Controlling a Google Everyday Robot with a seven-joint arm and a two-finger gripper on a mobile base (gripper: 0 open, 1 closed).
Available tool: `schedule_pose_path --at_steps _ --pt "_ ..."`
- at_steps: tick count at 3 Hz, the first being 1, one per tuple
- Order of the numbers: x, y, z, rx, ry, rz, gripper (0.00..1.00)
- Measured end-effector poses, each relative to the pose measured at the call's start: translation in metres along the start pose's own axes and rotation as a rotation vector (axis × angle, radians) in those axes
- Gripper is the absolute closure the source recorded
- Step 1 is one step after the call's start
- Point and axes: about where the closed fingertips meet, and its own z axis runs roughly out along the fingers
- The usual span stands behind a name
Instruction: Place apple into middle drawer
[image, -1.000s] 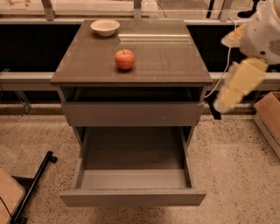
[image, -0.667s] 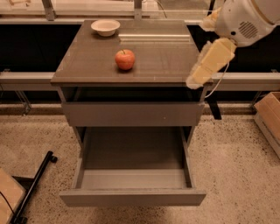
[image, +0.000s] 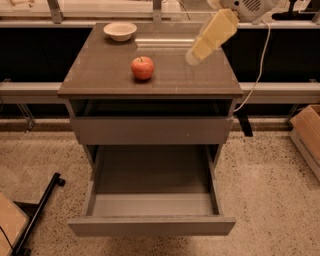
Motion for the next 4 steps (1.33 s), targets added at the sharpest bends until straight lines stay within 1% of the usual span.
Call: schedule_pose_path --at_steps 1,2,3,4 --pt "0.01 0.009 0.028 -0.005 0.012 0.075 0.0" --pt "0.017 0.01 0.089 -0.017 -0.018 0.189 0.0" --pt "0.018 -0.005 0.151 -0.006 -0.083 0.291 0.0" --pt "0.018 -0.026 0.206 0.011 -0.143 0.37 0.0"
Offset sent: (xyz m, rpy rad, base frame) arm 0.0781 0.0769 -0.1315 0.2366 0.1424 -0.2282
